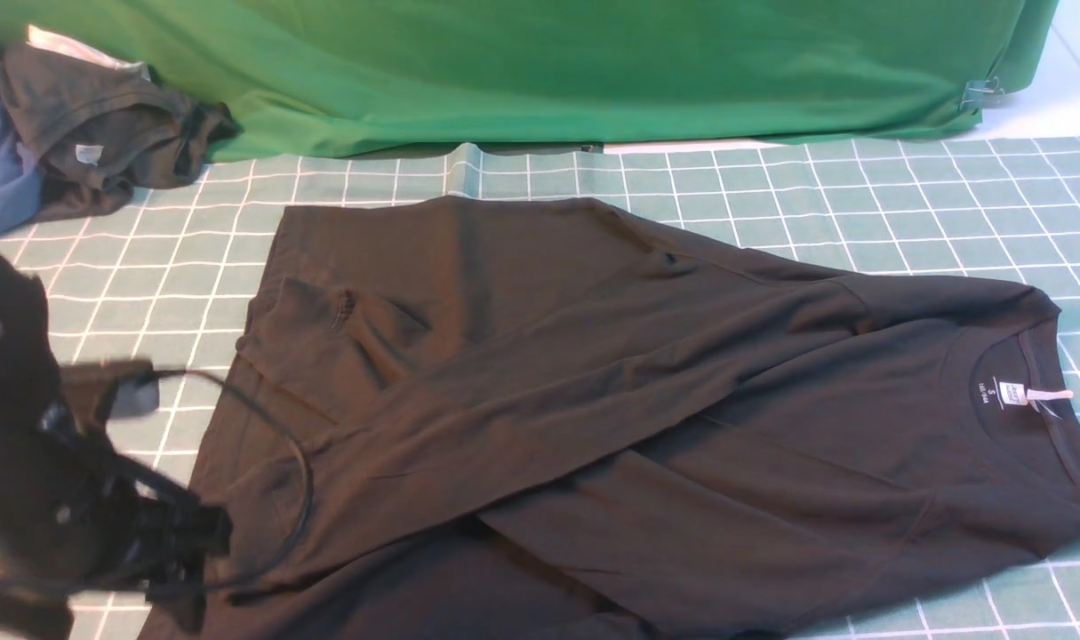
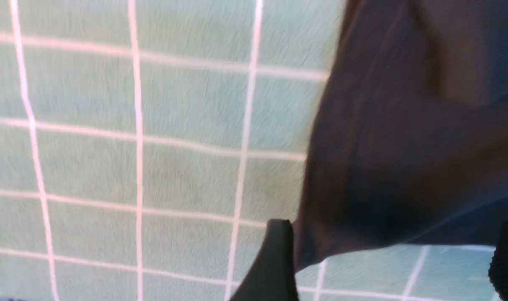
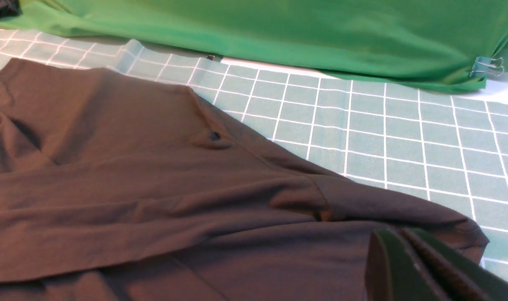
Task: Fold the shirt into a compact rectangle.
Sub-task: 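Grasp the near edge of the shirt at its hem and shoulder corners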
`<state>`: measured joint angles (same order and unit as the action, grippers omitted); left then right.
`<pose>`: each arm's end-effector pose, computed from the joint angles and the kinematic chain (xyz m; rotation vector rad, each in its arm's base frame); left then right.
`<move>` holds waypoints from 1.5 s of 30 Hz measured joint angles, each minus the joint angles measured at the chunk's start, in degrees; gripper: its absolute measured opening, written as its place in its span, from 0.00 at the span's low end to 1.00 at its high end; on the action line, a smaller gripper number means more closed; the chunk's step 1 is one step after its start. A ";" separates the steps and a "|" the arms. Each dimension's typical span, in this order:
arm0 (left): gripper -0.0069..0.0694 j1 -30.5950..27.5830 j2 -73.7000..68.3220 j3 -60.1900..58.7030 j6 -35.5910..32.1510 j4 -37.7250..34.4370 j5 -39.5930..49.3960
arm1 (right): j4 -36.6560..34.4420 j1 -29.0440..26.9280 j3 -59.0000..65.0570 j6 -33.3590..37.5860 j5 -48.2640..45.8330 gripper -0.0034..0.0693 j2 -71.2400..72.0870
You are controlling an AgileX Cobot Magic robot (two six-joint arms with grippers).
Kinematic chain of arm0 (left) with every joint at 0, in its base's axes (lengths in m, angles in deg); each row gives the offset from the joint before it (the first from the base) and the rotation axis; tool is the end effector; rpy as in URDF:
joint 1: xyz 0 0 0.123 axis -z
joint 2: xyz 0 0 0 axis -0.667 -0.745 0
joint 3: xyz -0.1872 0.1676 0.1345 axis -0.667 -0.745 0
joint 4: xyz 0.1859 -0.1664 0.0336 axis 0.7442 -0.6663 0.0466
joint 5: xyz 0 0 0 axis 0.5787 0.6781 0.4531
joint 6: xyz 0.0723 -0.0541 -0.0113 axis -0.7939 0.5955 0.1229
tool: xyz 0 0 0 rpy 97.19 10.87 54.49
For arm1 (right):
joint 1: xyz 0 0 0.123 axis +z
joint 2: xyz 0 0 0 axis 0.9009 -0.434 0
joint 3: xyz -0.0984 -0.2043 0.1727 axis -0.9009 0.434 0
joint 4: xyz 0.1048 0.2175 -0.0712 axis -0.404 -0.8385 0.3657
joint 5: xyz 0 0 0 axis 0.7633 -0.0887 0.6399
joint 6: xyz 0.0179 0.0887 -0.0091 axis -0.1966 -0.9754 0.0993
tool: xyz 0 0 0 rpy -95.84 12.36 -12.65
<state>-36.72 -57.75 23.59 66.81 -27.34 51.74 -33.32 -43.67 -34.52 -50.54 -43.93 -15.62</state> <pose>0.1974 -0.0181 0.2042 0.2673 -3.0576 -0.0108 0.1535 0.0511 0.3226 -0.2535 1.9987 0.2014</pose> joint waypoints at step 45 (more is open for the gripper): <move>0.11 0.00 10.81 -7.95 -2.94 -3.70 -3.93 | -22.92 8.64 -8.09 31.94 -31.73 0.58 -27.22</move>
<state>-36.72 -46.93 15.65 63.86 -31.03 47.81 -56.24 -35.03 -42.62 -18.59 -75.67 -42.84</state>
